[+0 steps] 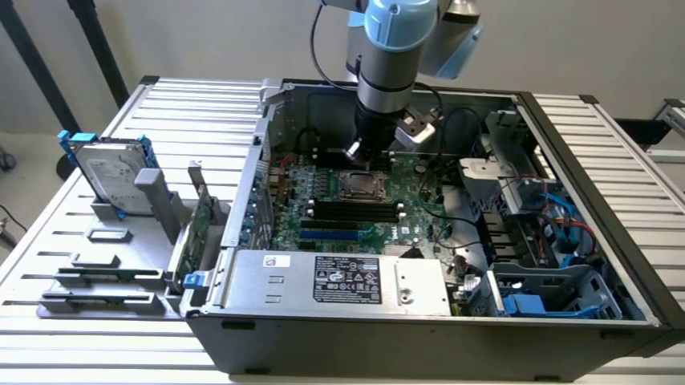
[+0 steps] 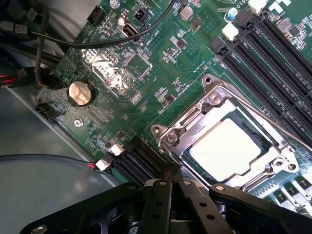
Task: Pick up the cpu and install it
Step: 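Install the first cpu locking lever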
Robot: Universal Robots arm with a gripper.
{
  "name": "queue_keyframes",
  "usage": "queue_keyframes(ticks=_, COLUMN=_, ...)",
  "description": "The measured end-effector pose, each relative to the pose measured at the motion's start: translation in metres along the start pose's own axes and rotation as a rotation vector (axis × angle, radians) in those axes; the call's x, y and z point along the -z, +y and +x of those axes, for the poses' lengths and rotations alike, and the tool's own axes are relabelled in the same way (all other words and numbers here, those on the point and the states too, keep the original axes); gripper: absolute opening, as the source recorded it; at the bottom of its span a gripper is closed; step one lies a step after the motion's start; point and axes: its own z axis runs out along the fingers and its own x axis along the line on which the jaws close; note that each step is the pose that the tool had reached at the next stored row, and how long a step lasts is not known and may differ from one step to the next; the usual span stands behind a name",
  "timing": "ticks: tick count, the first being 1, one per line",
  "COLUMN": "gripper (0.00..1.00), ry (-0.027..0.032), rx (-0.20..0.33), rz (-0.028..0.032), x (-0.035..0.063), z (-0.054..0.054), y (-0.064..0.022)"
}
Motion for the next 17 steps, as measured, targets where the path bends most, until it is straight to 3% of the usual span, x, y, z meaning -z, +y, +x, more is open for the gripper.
queue_keyframes(ticks=9, gripper=0.11, ry=-0.007, rx=0.014, rz=0.0033, x=0.001, z=0.0002, y=0.0034)
queue_keyframes(ticks=17, gripper=0.11, ry=-0.0074, rx=0.026, rz=0.0099, x=0.0006, z=0.0018, y=0.0055)
